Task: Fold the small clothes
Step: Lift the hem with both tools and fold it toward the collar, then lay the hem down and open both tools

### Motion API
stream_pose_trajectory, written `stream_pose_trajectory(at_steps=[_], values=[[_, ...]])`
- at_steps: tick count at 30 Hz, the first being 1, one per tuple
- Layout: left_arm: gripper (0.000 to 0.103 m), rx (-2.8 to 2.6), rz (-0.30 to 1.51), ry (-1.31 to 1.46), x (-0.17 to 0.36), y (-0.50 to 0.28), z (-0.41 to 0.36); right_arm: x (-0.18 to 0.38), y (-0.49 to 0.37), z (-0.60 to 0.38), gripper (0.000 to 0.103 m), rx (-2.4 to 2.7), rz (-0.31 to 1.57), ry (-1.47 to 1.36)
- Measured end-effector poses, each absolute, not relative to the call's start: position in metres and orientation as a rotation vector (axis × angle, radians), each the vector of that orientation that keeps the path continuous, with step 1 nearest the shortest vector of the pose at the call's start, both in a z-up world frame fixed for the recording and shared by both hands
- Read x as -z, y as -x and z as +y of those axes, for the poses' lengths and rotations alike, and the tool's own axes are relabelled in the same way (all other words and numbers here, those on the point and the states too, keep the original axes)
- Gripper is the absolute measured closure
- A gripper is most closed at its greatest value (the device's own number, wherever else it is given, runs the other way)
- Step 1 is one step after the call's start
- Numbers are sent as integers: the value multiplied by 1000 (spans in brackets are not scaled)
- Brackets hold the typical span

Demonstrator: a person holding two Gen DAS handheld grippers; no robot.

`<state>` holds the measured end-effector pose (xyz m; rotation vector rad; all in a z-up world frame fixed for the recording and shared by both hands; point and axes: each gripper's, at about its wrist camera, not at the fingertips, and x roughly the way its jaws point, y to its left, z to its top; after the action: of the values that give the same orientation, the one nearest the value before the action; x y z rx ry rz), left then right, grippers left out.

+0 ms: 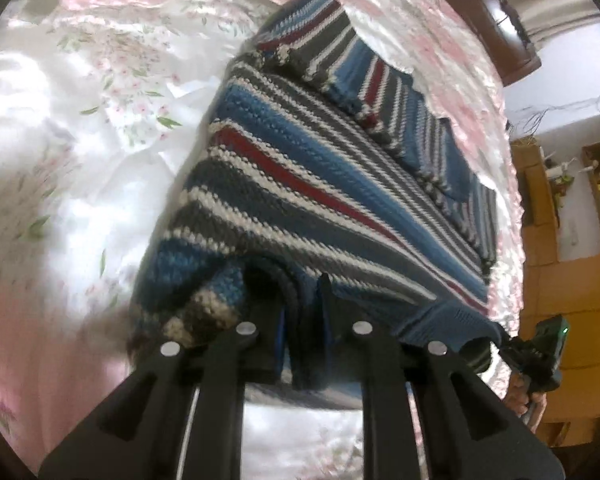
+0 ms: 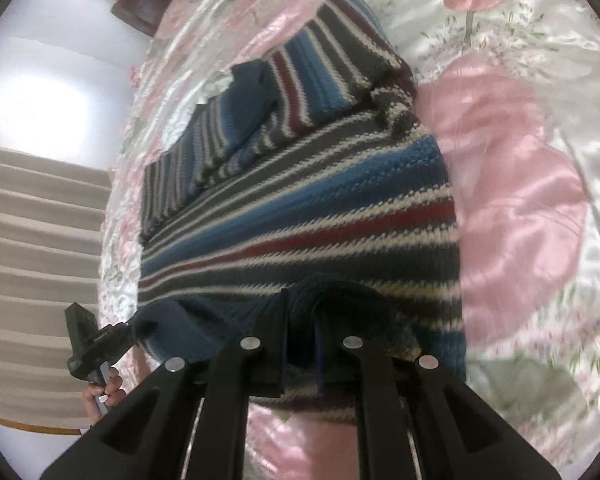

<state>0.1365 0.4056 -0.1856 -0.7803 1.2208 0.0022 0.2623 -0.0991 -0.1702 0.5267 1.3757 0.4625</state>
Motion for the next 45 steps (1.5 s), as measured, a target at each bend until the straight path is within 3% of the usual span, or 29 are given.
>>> stream_pose_trajectory(at_steps=[5, 7, 8, 9, 10, 14, 19, 21, 25, 43, 45], values=[[83, 21, 1252, 812, 196, -148, 412, 187, -268, -102, 87, -455, 1408, -569], [65, 45, 1252, 870, 192, -147, 418, 185, -266, -111, 80, -457, 1402, -628], [58, 53, 1241, 900, 186, -144, 422, 182, -265, -116, 72, -453, 1393, -647], [36, 41, 1230, 905, 178, -141, 425, 174, -262, -124, 62, -427, 1375, -641], [27, 14, 1207, 896, 168, -138, 429, 167, -261, -129, 44, -401, 1354, -619], [26, -14, 1100, 780, 116, -124, 445, 133, -254, -146, 44, -365, 1281, -518], [24, -22, 1116, 568, 93, -128, 437, 101, -249, -128, 43, -412, 1254, -321], [24, 10, 1146, 526, 97, -136, 426, 98, -250, -116, 42, -436, 1259, -255], [24, 64, 1210, 457, 117, -154, 408, 105, -259, -83, 26, -484, 1280, -111], [24, 249, 1313, 265, 179, -209, 370, 182, -289, -33, 21, -638, 1421, 11], [27, 256, 1318, 242, 183, -208, 365, 184, -285, -28, 31, -647, 1417, 47]])
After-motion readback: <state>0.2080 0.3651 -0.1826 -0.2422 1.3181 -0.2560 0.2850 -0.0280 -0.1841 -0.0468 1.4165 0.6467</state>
